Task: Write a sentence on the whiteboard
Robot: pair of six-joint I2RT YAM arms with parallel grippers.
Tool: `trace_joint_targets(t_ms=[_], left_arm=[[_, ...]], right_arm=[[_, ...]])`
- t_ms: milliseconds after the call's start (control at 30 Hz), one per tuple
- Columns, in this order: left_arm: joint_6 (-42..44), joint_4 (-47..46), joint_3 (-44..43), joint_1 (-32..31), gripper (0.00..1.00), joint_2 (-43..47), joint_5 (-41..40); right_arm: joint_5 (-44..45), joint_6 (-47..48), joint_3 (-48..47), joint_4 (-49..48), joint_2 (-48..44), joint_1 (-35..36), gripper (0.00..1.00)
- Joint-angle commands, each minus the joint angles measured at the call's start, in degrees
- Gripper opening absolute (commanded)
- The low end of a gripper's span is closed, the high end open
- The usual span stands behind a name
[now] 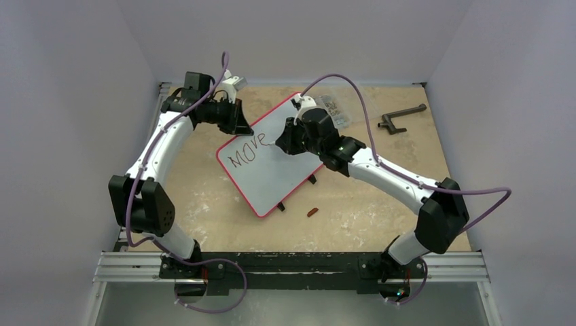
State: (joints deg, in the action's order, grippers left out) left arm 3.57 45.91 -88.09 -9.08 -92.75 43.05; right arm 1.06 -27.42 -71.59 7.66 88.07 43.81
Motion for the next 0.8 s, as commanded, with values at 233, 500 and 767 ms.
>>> trace_joint_targets(t_ms=[233,500,767], left_arm=[[2.49,-2.25,0.96,-0.15,0.0,3.53,-3.5],[2.59,-1.99,0.91,-0.15,0.0,3.71,-3.91],[2.67,-1.83,0.64,-0.15,0.0,3.75,-3.9]], right_arm=[[3.58,1.49,-2.09,1.58,-6.55,-0.59,0.0],[3.78,2.37,-3.15,1.51,-7.37,-4.29,0.0],[-0.86,3.2,-5.73,-0.1,-3.5,-5.85,0.0]])
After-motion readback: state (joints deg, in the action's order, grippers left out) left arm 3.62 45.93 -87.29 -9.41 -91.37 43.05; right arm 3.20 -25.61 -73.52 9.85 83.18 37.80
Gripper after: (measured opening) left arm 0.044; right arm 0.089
